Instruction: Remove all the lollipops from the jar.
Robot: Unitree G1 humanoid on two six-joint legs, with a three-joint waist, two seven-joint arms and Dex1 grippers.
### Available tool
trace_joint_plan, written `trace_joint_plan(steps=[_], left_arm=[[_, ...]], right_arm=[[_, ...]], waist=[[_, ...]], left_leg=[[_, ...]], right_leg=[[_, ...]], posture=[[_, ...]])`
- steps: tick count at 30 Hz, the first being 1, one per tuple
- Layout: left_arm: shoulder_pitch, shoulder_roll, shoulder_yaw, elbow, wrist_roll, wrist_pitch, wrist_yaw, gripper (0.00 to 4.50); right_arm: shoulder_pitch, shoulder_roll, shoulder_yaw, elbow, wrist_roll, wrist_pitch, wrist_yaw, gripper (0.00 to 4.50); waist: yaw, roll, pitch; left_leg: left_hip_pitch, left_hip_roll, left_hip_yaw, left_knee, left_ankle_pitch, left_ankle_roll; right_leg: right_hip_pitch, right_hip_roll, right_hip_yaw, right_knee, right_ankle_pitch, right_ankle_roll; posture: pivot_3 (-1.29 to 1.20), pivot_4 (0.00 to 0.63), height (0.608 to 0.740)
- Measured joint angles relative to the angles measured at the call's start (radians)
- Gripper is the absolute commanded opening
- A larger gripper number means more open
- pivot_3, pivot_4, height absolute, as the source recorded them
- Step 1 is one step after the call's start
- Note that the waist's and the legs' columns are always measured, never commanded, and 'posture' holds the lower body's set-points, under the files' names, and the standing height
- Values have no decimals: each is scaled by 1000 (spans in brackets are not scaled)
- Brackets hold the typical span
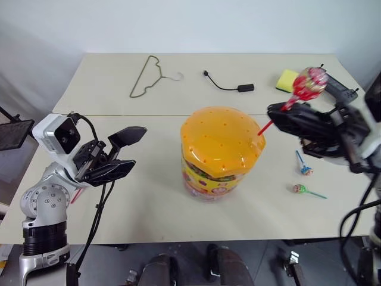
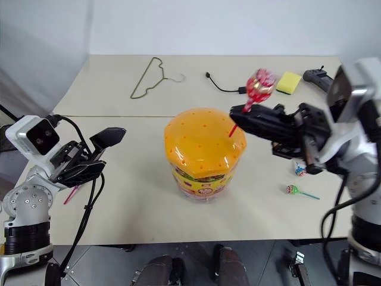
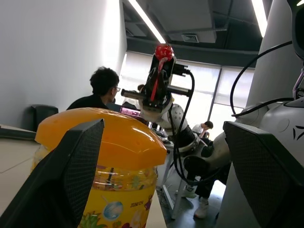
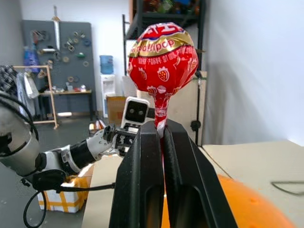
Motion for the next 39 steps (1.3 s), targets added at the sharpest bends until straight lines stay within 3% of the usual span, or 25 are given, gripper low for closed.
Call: trace_joint_plan(steps=[3, 5, 10, 16, 20, 24, 27, 30, 34, 39], left_arm=[[-17, 5, -5, -16, 23, -24, -3, 4241], [-28, 32, -41, -39, 95, -75, -28, 4241], [-37, 62, -99, -41, 202, -148, -63, 4241], [-36, 65, -107, -42, 251, -198, -27, 4241], [-30, 65, -101, -42, 251, -202, 11, 4241], [-27, 69, -76, -35, 251, -168, 111, 4241], [-9, 82, -56, -13, 298, -179, 184, 4241], [44, 82, -66, 24, 438, -234, 288, 4241], [72, 75, -102, 83, 591, -316, 384, 4241], [127, 25, -118, 81, 690, -405, 475, 4241]], right_arm=[[80, -153, -56, 120, -109, 31, 51, 37], [187, -254, -43, 242, -307, -17, 106, 37], [291, -300, 66, 498, -689, -241, 117, 37], [250, -295, 205, 758, -1041, -410, -50, 37], [245, -247, 213, 823, -1050, -435, 43, 1012], [231, -217, 152, 849, -988, -496, 152, 2385], [212, -184, 81, 779, -896, -513, 232, 3323], [199, -143, 53, 623, -816, -537, 314, 4364], [191, -85, 128, 496, -805, -565, 382, 4470], [134, 14, 222, 487, -842, -645, 403, 4470]], waist=[[4, -1, 0], [7, -2, -1], [1, -1, -1], [-16, 1, 0], [-16, 2, 0], [-12, 2, 0], [-14, 3, 0], [-11, 2, 0], [-3, 2, 0], [-3, 2, 0]], left_leg=[[-1, -1, 1, 0, 0, 2], [-1, -1, 3, 0, -1, 3], [2, 0, 8, 0, 0, 2], [3, 1, 9, 0, 1, -1], [3, 2, 9, 0, 1, -1], [3, 1, 9, 0, 1, 0], [4, 2, 9, 0, 1, 0], [4, 2, 8, 0, 1, -1], [3, 1, 7, 0, 0, -1], [2, 0, 7, 0, -1, -1]], right_leg=[[1, 0, 0, -3, 0, 0], [1, 1, 0, -5, 1, 1], [0, 2, 1, -3, 1, 2], [-1, 2, 6, -1, 1, 1], [-1, 4, 7, 0, 1, 1], [-1, 4, 7, 0, 1, 1], [-1, 4, 7, 0, 1, 1], [-1, 4, 6, 0, 1, 1], [-1, 1, 5, 0, 1, 1], [-1, -1, 4, 1, 1, 2]], posture=[[0, 150, 740], [0, 150, 740], [0, 150, 740], [0, 150, 740], [0, 150, 740], [0, 150, 740], [0, 150, 740], [0, 150, 740], [0, 150, 740], [0, 150, 740]])
